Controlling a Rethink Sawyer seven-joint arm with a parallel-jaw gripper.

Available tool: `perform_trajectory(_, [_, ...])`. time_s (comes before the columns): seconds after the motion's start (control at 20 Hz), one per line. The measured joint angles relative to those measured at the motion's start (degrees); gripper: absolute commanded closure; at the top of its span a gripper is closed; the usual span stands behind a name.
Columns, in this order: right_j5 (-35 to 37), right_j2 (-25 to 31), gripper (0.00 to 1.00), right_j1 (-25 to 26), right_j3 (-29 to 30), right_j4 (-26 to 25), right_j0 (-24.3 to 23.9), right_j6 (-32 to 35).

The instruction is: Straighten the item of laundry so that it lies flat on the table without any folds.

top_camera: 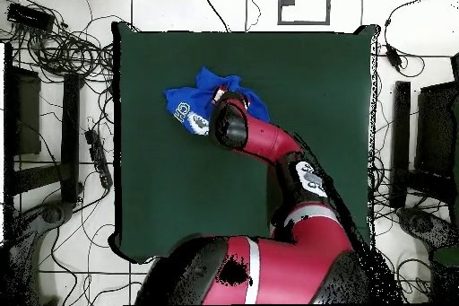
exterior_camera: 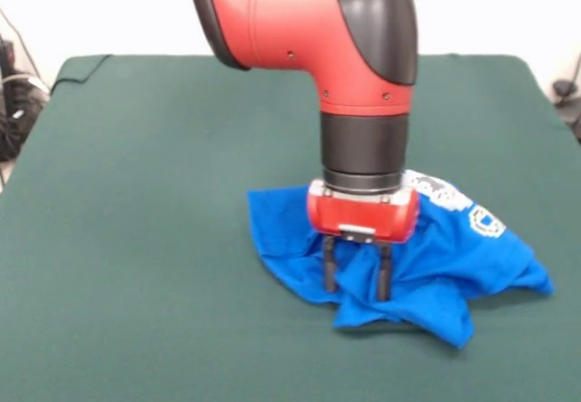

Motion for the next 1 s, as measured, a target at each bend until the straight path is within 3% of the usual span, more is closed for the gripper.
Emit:
perform_trajectory(0.45, [8.1,1.2,0.0,-1.4,0.0,6.4,5.1,0.0])
perform_trajectory(1.0, [12.9,0.8,0.0,-3.3,-0.1,12.4,12.0,0.1])
